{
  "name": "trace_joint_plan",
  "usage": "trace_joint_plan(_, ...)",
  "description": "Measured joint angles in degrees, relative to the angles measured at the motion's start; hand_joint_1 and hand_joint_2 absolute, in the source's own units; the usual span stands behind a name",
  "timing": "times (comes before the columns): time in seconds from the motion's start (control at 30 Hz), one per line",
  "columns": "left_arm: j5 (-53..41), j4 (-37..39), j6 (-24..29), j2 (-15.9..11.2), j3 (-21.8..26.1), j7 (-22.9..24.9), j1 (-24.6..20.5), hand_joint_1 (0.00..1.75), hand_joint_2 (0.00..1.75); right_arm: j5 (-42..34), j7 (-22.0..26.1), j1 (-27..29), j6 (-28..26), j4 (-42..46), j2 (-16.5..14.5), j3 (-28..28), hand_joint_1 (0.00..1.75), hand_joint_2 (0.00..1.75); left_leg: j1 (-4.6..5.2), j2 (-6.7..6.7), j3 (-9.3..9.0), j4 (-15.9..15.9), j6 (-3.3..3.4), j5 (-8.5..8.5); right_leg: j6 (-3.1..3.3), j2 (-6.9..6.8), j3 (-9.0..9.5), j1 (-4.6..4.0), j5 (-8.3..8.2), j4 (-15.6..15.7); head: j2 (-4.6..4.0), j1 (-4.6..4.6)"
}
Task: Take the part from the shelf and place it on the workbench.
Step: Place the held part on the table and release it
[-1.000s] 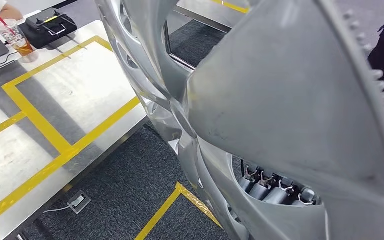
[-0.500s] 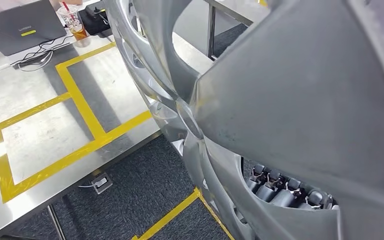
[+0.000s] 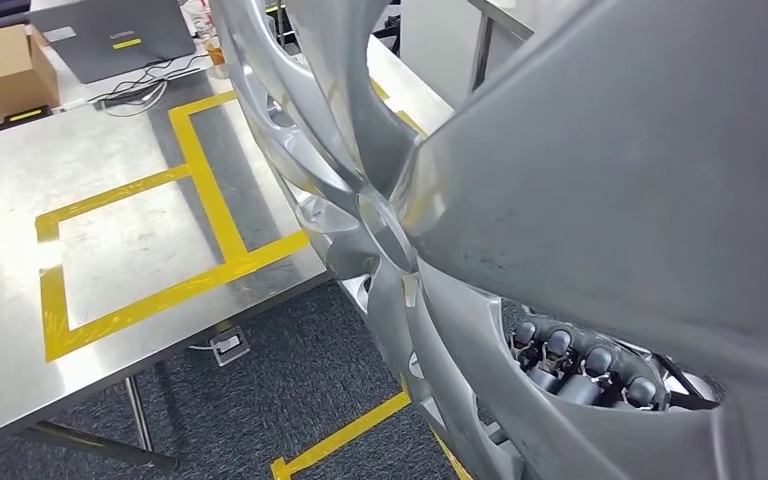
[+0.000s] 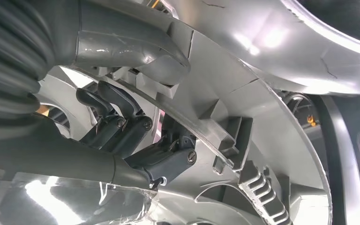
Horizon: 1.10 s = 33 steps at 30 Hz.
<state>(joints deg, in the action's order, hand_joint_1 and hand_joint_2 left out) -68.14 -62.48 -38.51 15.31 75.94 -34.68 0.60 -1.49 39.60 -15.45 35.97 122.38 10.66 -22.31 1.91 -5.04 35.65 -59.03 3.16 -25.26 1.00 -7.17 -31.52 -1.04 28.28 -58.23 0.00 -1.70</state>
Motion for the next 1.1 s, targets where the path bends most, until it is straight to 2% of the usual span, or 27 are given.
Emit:
trace_joint_plan(0.03,0.29,0.00,0.02,-0.03,0.15,0.38,-0.07,0.00,1.75,0.03,0.00,0.07,0.10,0.00,-0.10,0.05,1.71,1.75,-0.12,0.91,-0.33,0.47,0.08,0.26,-0.20,-0.48,0.09,0.07,0.13,0.06,0.00,-0.03)
trace_joint_plan(0.07,0.57,0.01,0.04,-0.02,0.36,0.83,-0.07,0.00,1.75,0.07,-0.01,0.10,0.15,-0.01,-0.20,0.09,1.71,1.75,-0.36,1.74,-0.76,1.09,0.11,0.61,-0.40,0.14,0.07,0.11,0.39,-0.23,0.00,0.02)
trace_joint_plan(0.1,0.83,0.02,0.00,0.03,0.55,1.25,-0.14,0.00,1.75,0.04,-0.01,0.10,0.18,0.01,-0.26,0.15,1.71,1.75,-0.66,2.52,-1.22,1.70,0.16,1.01,-0.50,1.58,-0.33,0.18,0.95,-1.28,0.00,0.03)
trace_joint_plan(0.17,1.39,0.08,-0.28,0.22,0.86,2.06,-0.50,0.00,1.75,0.04,-0.01,0.18,0.25,0.04,-0.31,0.27,1.71,1.75,-1.23,4.22,-1.71,2.39,0.18,1.54,-0.59,5.47,-3.09,0.56,3.35,-7.13,0.00,0.16)
trace_joint_plan(0.2,1.63,0.13,-0.47,0.30,1.03,2.41,-0.70,0.00,1.75,0.07,0.01,0.25,0.29,0.04,-0.31,0.30,1.71,1.75,-1.40,5.14,-1.71,2.40,0.22,1.59,-0.70,6.51,-5.24,0.81,4.83,-11.31,0.00,0.19)
trace_joint_plan(0.23,1.84,0.17,-0.66,0.37,1.23,2.74,-0.82,0.00,1.75,0.16,0.00,0.36,0.31,0.00,-0.30,0.30,1.71,1.75,-1.58,6.17,-1.72,2.39,0.19,1.59,-1.00,6.94,-7.19,1.11,5.85,-14.85,0.00,0.24)
trace_joint_plan(0.27,1.98,0.22,-0.84,0.45,1.46,3.02,-0.86,0.00,1.75,0.23,-0.01,0.45,0.33,-0.04,-0.30,0.28,1.71,1.75,-1.75,7.19,-1.76,2.37,0.09,1.57,-1.55,7.04,-8.33,1.45,6.00,-16.57,0.00,0.24)
trace_joint_plan(0.3,2.13,0.26,-1.13,0.52,1.71,3.34,-0.85,0.00,1.75,0.28,-0.01,0.50,0.34,-0.08,-0.30,0.25,1.71,1.75,-1.95,8.19,-1.83,2.31,-0.08,1.53,-2.32,7.09,-8.32,1.83,5.14,-15.87,0.00,0.24)
trace_joint_plan(0.33,2.29,0.28,-1.54,0.57,2.02,3.68,-0.82,0.00,1.75,0.30,-0.01,0.52,0.35,-0.11,-0.29,0.22,1.71,1.75,-2.19,9.15,-1.92,2.18,-0.35,1.45,-3.20,7.28,-7.09,2.25,3.39,-12.71,0.00,0.24)
trace_joint_plan(0.37,2.44,0.29,-2.04,0.60,2.36,3.99,-0.80,0.00,1.75,0.28,-0.01,0.47,0.35,-0.12,-0.29,0.21,1.71,1.75,-2.39,10.06,-1.91,1.93,-0.72,1.28,-4.07,8.14,-5.22,2.74,1.32,-8.29,0.00,0.28)
trace_joint_plan(0.4,2.56,0.28,-2.56,0.60,2.74,4.33,-0.79,0.00,1.75,0.24,0.00,0.43,0.37,-0.14,-0.30,0.20,1.71,1.75,-2.50,10.91,-1.72,1.49,-1.19,1.04,-4.51,9.32,-3.59,3.10,-0.31,-4.39,0.00,0.37)
trace_joint_plan(0.43,2.67,0.27,-2.99,0.60,3.09,4.61,-0.74,0.00,1.75,0.22,0.01,0.39,0.40,-0.17,-0.31,0.17,1.71,1.75,-2.54,11.59,-1.41,1.11,-1.67,0.83,-4.50,10.20,-2.40,3.33,-1.35,-1.70,0.00,0.43)
trace_joint_plan(0.47,2.70,0.26,-3.32,0.61,3.45,4.87,-0.66,0.00,1.75,0.21,0.01,0.36,0.44,-0.22,-0.31,0.13,1.71,1.75,-2.58,12.18,-1.05,0.84,-2.13,0.72,-4.11,10.85,-1.92,3.36,-1.73,-0.50,0.00,0.47)
trace_joint_plan(0.53,2.74,0.21,-3.81,0.66,4.31,5.46,-0.45,0.00,1.75,0.26,-0.01,0.33,0.49,-0.36,-0.34,-0.01,1.71,1.75,-2.81,13.09,-0.47,0.81,-2.91,0.79,-2.99,10.10,-1.87,3.17,-1.75,-0.48,0.00,0.49)
trace_joint_plan(0.57,2.75,0.16,-4.04,0.71,4.80,5.78,-0.37,0.00,1.75,0.28,-0.01,0.27,0.49,-0.43,-0.36,-0.06,1.71,1.75,-2.89,12.81,-0.25,0.61,-3.22,0.70,-2.58,9.58,-1.78,3.18,-1.78,-0.41,0.00,0.48)
trace_joint_plan(0.63,2.79,0.00,-4.39,0.75,5.54,6.29,-0.44,0.00,1.75,0.31,0.00,0.19,0.49,-0.50,-0.47,-0.16,1.71,1.75,-2.81,9.91,1.31,-2.44,-3.75,-0.92,-1.82,8.27,-1.37,3.31,-1.63,-0.24,0.00,0.16)
trace_joint_plan(0.7,2.83,-0.07,-4.62,0.79,5.90,6.52,-0.61,0.00,1.75,0.34,0.01,0.16,0.49,-0.53,-0.54,-0.27,1.71,1.75,-2.80,6.44,5.14,-9.99,-4.12,-4.28,-1.24,6.83,-1.06,3.03,-1.29,-0.23,0.00,-0.15)
trace_joint_plan(0.73,2.86,-0.07,-4.73,0.82,6.02,6.57,-0.66,0.00,1.75,0.38,0.00,0.16,0.50,-0.59,-0.54,-0.33,1.71,1.75,-2.91,5.73,7.27,-13.84,-4.24,-5.62,-1.08,6.07,-0.99,2.86,-1.16,-0.23,0.00,-0.15)
trace_joint_plan(0.77,2.92,-0.06,-4.85,0.87,6.14,6.60,-0.68,0.00,1.75,0.41,0.00,0.16,0.52,-0.67,-0.54,-0.41,1.71,1.75,-2.99,5.43,8.66,-16.14,-4.29,-6.06,-0.94,5.31,-0.92,2.73,-1.03,-0.24,0.00,-0.15)
trace_joint_plan(0.8,3.09,-0.06,-5.01,0.91,6.30,6.61,-0.69,0.00,1.75,0.43,-0.01,0.15,0.55,-0.76,-0.54,-0.49,1.71,1.75,-3.04,5.25,8.86,-16.15,-4.26,-5.38,-0.88,4.58,-0.80,2.61,-0.90,-0.24,0.00,-0.15)
trace_joint_plan(0.83,3.30,-0.07,-5.17,0.92,6.50,6.61,-0.69,0.00,1.75,0.43,-0.01,0.13,0.57,-0.83,-0.54,-0.57,1.71,1.75,-3.03,4.98,7.72,-13.69,-4.13,-3.73,-0.88,3.91,-0.61,2.50,-0.72,-0.24,0.00,-0.15)
trace_joint_plan(0.87,3.54,-0.12,-5.37,0.92,6.70,6.61,-0.70,0.00,1.75,0.40,-0.01,0.07,0.58,-0.87,-0.54,-0.65,1.71,1.75,-2.92,4.20,5.55,-9.55,-3.83,-1.65,-0.96,3.29,-0.33,2.40,-0.50,-0.24,0.00,-0.15)
trace_joint_plan(0.93,3.83,-0.25,-5.65,0.90,7.02,6.61,-0.90,0.00,1.75,0.34,0.00,-0.08,0.58,-0.89,-0.54,-0.76,1.71,1.75,-2.32,2.05,1.71,-2.34,-3.10,0.76,-1.37,2.17,0.18,1.99,0.00,-0.23,0.00,-0.11)
trace_joint_plan(0.97,3.88,-0.30,-5.74,0.91,7.11,6.60,-1.04,0.00,1.75,0.32,0.00,-0.17,0.58,-0.90,-0.54,-0.82,1.71,1.75,-2.03,1.41,0.82,-0.63,-2.78,1.05,-1.63,1.64,0.32,1.82,0.21,-0.21,0.00,-0.11)
trace_joint_plan(1.0,3.90,-0.33,-5.79,0.91,7.21,6.60,-1.16,0.00,1.75,0.28,0.01,-0.23,0.58,-0.91,-0.55,-0.88,1.71,1.75,-1.80,1.44,0.73,-0.25,-2.55,0.82,-1.91,1.13,0.43,1.71,0.36,-0.12,0.00,-0.09)
trace_joint_plan(1.07,3.92,-0.39,-5.99,0.92,7.43,6.66,-1.23,0.00,1.75,-0.08,0.00,-0.36,0.70,-0.93,-0.56,-0.97,1.71,1.75,-1.92,2.60,0.43,0.25,-1.99,1.02,-2.46,0.53,0.70,1.75,0.64,0.11,0.00,-0.10)
trace_joint_plan(1.1,3.91,-0.44,-6.14,0.96,7.54,6.72,-1.23,0.00,1.75,-0.35,-0.01,-0.43,0.81,-0.96,-0.56,-1.00,1.71,1.75,-2.08,3.10,0.06,0.67,-1.66,1.19,-2.62,1.30,0.63,1.82,1.03,-0.29,0.00,-0.03)
